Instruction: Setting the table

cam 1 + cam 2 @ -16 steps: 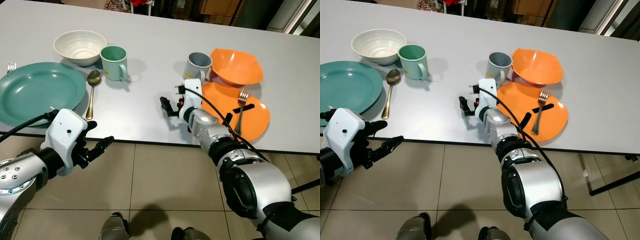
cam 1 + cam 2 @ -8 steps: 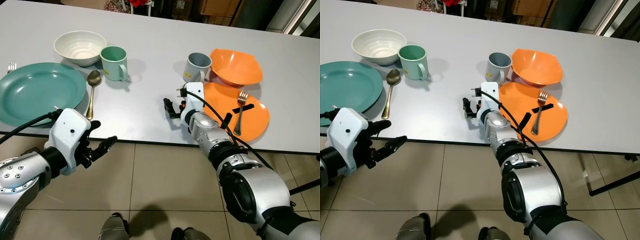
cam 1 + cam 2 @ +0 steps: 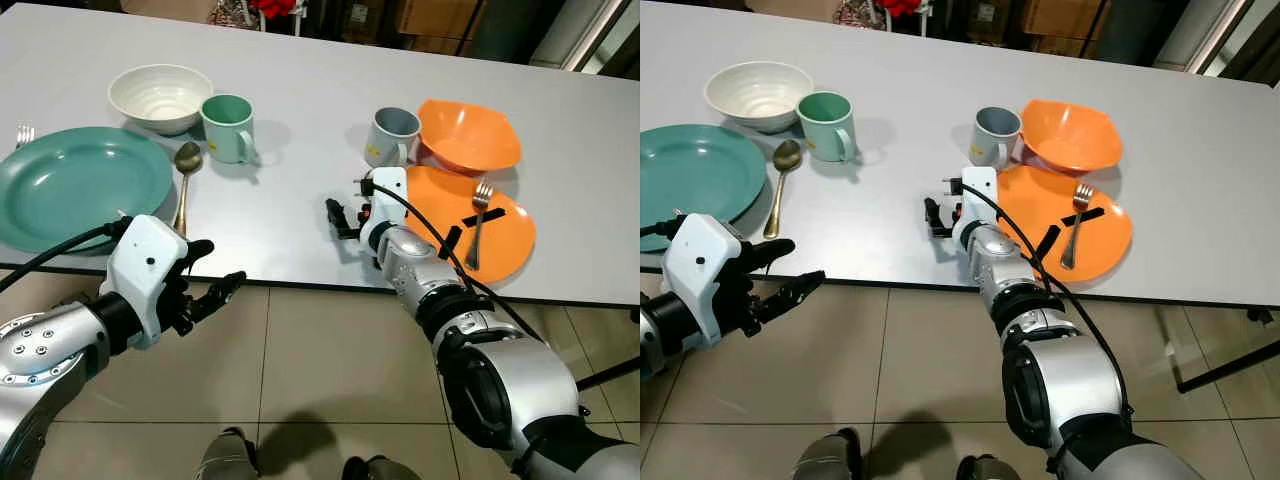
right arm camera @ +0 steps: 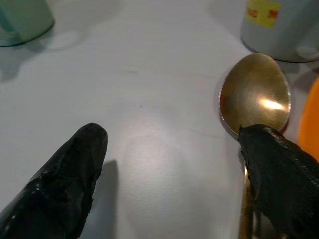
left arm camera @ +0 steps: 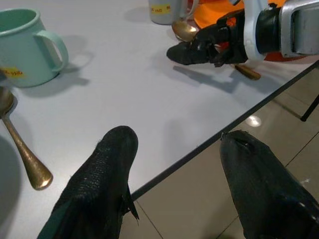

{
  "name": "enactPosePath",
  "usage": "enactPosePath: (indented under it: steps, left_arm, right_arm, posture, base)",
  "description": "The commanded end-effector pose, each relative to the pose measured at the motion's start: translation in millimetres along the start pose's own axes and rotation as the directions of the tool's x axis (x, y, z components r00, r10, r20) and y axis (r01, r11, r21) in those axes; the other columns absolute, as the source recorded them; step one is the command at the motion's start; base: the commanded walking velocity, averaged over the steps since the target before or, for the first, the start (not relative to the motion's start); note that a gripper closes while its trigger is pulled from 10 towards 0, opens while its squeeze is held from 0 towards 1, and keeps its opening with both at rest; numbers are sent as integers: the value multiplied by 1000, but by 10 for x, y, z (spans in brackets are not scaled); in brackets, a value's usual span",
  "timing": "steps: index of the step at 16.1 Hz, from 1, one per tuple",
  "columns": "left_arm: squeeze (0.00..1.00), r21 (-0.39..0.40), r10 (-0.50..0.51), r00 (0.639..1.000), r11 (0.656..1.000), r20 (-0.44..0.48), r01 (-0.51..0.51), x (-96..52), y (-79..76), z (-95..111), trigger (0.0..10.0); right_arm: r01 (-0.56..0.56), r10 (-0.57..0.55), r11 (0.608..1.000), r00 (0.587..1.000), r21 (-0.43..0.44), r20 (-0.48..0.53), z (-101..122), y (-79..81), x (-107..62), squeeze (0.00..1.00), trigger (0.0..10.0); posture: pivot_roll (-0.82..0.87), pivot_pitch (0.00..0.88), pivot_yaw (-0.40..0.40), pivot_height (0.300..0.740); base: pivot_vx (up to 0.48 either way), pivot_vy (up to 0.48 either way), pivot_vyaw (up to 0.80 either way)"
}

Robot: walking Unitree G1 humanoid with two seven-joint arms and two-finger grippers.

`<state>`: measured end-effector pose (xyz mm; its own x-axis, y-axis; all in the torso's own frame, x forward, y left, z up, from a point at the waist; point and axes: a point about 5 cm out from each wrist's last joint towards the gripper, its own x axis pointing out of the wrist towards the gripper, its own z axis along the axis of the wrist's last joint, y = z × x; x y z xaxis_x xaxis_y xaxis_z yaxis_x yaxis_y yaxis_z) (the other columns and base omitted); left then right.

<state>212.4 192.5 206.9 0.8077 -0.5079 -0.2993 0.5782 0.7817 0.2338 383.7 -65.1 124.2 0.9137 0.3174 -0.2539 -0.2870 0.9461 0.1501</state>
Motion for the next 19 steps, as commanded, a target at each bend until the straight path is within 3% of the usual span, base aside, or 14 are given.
enactPosePath:
  steps: [1, 9, 16, 19]
  left_arm:
    - [0, 10, -15, 1000, 1000, 12, 15, 6, -25, 20, 10000]
    - [0, 9, -16, 1000, 1000, 16, 15, 20, -17, 27, 10000]
    - [0, 11, -19, 1000, 1000, 19, 18, 33, -11, 31, 10000]
    - [0, 13, -19, 1000, 1000, 18, 19, 32, -11, 28, 10000]
  right_arm:
    - [-19, 19, 1000, 999, 17, -32, -96, 8, -15, 0, 10000]
    - [11, -11, 1000, 999, -1, 39, 44, 8, -4, 0, 10000]
    - [88, -87, 996, 996, -13, 20, -93, -20, -35, 0, 10000]
    - [75, -73, 996, 997, 42, -33, -212, -6, -45, 0, 10000]
  posture:
    - [281, 152, -81, 740]
    - [278, 151, -77, 740]
    - [277, 147, -74, 740]
    - [280, 144, -76, 740]
  base:
    - [0, 0, 0]
    - [0, 0, 0]
    - [0, 0, 0]
    - [0, 0, 0]
